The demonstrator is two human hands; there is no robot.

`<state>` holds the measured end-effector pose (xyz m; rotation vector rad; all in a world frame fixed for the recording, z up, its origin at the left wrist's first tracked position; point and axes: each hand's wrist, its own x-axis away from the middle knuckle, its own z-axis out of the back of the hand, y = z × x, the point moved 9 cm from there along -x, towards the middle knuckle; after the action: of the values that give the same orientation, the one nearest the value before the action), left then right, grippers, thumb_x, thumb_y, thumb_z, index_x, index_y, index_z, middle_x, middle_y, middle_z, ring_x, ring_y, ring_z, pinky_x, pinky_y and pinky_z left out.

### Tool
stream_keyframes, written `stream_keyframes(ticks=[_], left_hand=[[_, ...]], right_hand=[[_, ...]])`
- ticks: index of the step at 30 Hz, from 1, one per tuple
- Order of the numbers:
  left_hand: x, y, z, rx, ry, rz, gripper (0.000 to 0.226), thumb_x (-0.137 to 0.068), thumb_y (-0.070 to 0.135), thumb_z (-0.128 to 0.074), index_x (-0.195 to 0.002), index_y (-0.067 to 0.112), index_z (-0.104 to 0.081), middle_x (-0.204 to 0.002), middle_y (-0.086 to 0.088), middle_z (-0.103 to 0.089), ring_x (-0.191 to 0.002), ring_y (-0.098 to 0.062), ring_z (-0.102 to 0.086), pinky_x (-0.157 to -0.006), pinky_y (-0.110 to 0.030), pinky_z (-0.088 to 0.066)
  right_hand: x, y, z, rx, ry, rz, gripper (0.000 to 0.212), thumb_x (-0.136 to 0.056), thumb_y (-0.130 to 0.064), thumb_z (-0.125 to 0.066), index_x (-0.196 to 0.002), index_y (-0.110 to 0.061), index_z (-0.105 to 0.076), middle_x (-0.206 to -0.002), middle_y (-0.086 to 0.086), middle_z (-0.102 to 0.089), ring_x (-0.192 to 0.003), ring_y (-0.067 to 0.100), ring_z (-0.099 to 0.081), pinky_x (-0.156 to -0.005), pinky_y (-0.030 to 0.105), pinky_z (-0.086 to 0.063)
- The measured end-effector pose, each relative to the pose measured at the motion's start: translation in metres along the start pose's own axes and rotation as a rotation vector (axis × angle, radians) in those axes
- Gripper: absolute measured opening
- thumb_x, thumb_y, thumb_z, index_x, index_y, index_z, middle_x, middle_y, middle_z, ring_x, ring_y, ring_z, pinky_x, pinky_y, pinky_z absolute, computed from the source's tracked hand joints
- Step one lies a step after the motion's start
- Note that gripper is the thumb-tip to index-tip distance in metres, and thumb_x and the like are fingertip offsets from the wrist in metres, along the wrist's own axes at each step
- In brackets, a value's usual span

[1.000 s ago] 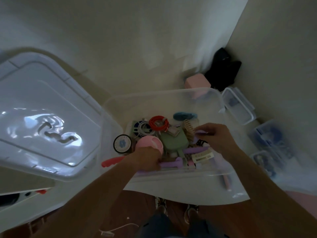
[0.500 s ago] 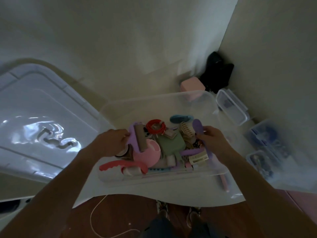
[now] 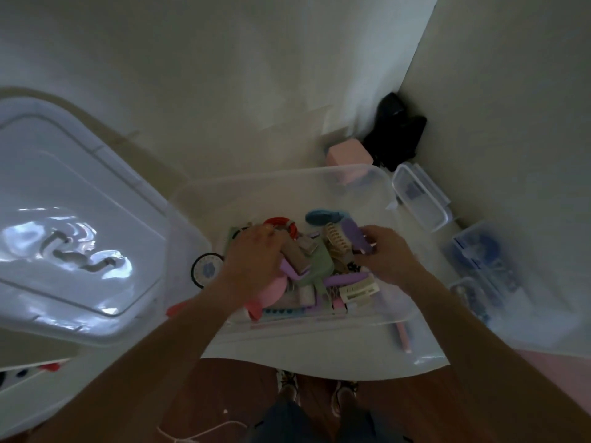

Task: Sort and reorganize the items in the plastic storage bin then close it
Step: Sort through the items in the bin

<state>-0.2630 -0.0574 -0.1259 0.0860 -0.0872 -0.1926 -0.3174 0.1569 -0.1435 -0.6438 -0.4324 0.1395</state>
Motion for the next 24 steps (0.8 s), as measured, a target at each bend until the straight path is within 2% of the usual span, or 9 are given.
stream_keyframes(ticks=[2, 5, 7, 11, 13, 16, 20, 22, 24], left_hand=[[-0.010, 0.025, -0.025, 0.077, -0.097, -0.043, 0.021, -0.082, 0.026, -0.063, -0.097, 0.014, -0.070, -0.093, -0.009, -0.068, -0.081, -0.028, -0.068, -0.062, -0.037, -0.056], [-0.020, 0.044, -0.058, 0.183, -0.267, -0.023, 0.024, -0.088, 0.026, -0.058, -0.109, 0.018, -0.068, -0.107, -0.005, -0.068, -0.096, -0.025, -0.067, -0.078, -0.037, -0.056], [-0.021, 0.052, -0.070, 0.234, -0.318, -0.001, 0.029, -0.090, 0.023, -0.061, -0.117, 0.014, -0.066, -0.119, -0.007, -0.065, -0.108, -0.026, -0.062, -0.086, -0.034, -0.049], [-0.014, 0.050, -0.091, 0.225, -0.400, 0.049, 0.032, -0.092, 0.021, -0.060, -0.122, 0.013, -0.064, -0.123, -0.006, -0.064, -0.112, -0.025, -0.060, -0.082, -0.030, -0.043], [-0.011, 0.041, -0.098, 0.281, -0.439, 0.090, 0.034, -0.089, 0.019, -0.062, -0.123, 0.015, -0.063, -0.122, -0.006, -0.064, -0.111, -0.026, -0.061, -0.082, -0.030, -0.044], [-0.005, 0.028, -0.102, 0.377, -0.465, 0.153, 0.037, -0.086, 0.017, -0.064, -0.122, 0.017, -0.064, -0.122, -0.006, -0.065, -0.108, -0.026, -0.062, -0.080, -0.029, -0.044], [-0.003, 0.022, -0.106, 0.436, -0.483, 0.183, 0.032, -0.087, 0.022, -0.064, -0.118, 0.017, -0.066, -0.118, -0.005, -0.068, -0.104, -0.025, -0.063, -0.086, -0.032, -0.048], [-0.001, 0.021, -0.105, 0.512, -0.486, 0.201, 0.032, -0.090, 0.028, -0.061, -0.119, 0.015, -0.066, -0.118, -0.007, -0.069, -0.105, -0.027, -0.063, -0.093, -0.035, -0.047], [0.002, 0.025, -0.101, 0.615, -0.496, 0.252, 0.035, -0.090, 0.042, -0.050, -0.107, 0.016, -0.067, -0.108, -0.009, -0.071, -0.098, -0.028, -0.065, -0.088, -0.036, -0.048]], right_hand=[[-0.001, -0.002, -0.037, 0.356, -0.211, 0.057, 0.042, -0.084, -0.026, -0.071, -0.121, -0.009, -0.059, -0.115, 0.007, -0.065, -0.102, 0.025, -0.063, -0.089, 0.033, -0.049], [0.004, 0.006, -0.079, 0.697, -0.403, 0.066, 0.040, -0.094, -0.013, -0.055, -0.132, -0.002, -0.048, -0.132, 0.017, -0.056, -0.119, 0.029, -0.056, -0.109, 0.032, -0.033], [-0.001, 0.017, -0.088, 0.761, -0.415, 0.034, 0.040, -0.096, -0.011, -0.051, -0.134, -0.001, -0.046, -0.138, 0.020, -0.052, -0.127, 0.030, -0.051, -0.111, 0.033, -0.029], [-0.016, 0.028, -0.087, 0.687, -0.420, -0.021, 0.047, -0.097, -0.014, -0.052, -0.142, -0.006, -0.042, -0.154, 0.024, -0.031, -0.135, 0.032, -0.043, -0.101, 0.039, -0.043], [-0.017, 0.030, -0.086, 0.662, -0.469, -0.041, 0.057, -0.089, -0.017, -0.066, -0.140, -0.008, -0.044, -0.151, 0.022, -0.035, -0.126, 0.033, -0.051, -0.095, 0.039, -0.047], [-0.012, 0.026, -0.079, 0.684, -0.524, -0.029, 0.063, -0.071, -0.031, -0.083, -0.123, -0.011, -0.053, -0.123, 0.010, -0.059, -0.107, 0.027, -0.061, -0.080, 0.034, -0.051], [-0.008, 0.014, -0.067, 0.637, -0.540, 0.007, 0.041, -0.078, -0.045, -0.075, -0.098, -0.016, -0.054, -0.102, 0.007, -0.063, -0.090, 0.024, -0.059, -0.073, 0.030, -0.047], [-0.005, 0.007, -0.059, 0.625, -0.541, 0.025, 0.037, -0.085, -0.045, -0.068, -0.100, -0.014, -0.055, -0.104, 0.008, -0.062, -0.093, 0.025, -0.059, -0.075, 0.032, -0.047], [-0.003, 0.005, -0.055, 0.584, -0.538, 0.016, 0.033, -0.088, -0.041, -0.063, -0.103, -0.013, -0.056, -0.102, 0.008, -0.061, -0.096, 0.026, -0.060, -0.076, 0.031, -0.046]])
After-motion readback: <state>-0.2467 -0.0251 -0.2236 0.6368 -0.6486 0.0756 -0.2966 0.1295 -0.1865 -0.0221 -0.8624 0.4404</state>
